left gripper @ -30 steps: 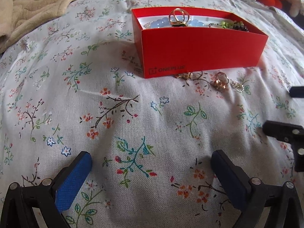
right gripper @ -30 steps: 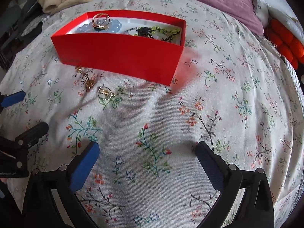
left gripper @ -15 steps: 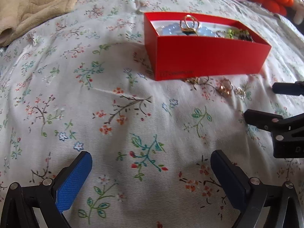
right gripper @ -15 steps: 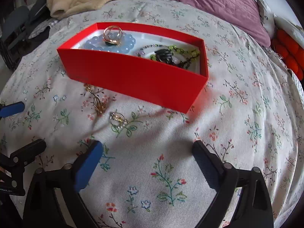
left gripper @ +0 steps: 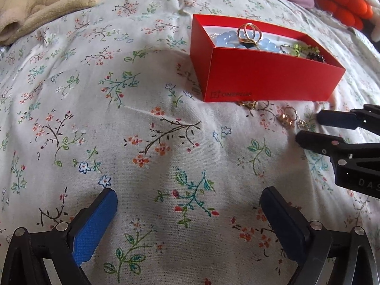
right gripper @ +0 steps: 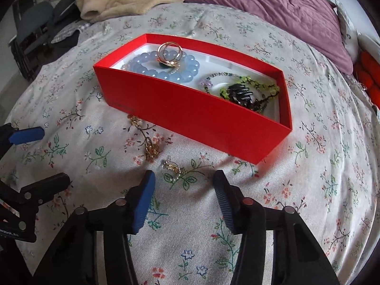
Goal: Organize jewelry
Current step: 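Grasp the small gold hoop earring with the right gripper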
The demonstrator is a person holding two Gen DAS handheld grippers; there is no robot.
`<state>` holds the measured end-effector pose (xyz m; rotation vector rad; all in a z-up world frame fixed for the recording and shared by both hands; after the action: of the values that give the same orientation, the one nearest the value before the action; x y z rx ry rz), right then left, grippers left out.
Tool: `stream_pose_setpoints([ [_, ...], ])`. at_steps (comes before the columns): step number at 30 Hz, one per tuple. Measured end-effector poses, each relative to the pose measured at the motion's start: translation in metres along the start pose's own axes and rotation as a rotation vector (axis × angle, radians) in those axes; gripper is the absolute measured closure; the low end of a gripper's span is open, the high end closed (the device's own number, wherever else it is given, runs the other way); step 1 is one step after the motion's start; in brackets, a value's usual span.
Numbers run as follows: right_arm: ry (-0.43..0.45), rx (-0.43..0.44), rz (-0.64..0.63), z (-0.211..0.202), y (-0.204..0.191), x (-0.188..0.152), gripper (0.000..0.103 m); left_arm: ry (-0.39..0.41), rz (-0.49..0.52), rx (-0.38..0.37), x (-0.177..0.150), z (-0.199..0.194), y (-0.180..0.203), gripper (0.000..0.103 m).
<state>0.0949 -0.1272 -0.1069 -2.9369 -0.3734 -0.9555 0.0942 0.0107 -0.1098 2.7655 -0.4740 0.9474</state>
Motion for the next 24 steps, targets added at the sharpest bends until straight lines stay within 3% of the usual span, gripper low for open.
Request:
stream_pose_setpoints([
  [11, -0.003, 0.063, -0.030, 0.002, -0.013, 0.002, 0.084, -0.001, 0.006, 0.000, 0.000, 0.000, 0.001, 0.004],
  [24, 0.028, 0.064, -0.065, -0.020, -0.012, -0.005, 0.085, 0.023, 0.011, -0.060, 0.009, 0.000, 0.016, 0.012],
])
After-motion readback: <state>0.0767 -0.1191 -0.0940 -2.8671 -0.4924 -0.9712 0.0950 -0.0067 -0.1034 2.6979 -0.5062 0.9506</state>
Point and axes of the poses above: each gripper's, at about its wrist camera, not at the fingertips, and z roughly the way its jaws point, y to its right, x to its top, the point moved 10 cm from there along z, roughly the way its jaws point, and after that the axes turned 5 degrees about y, right-handed, at the moved point
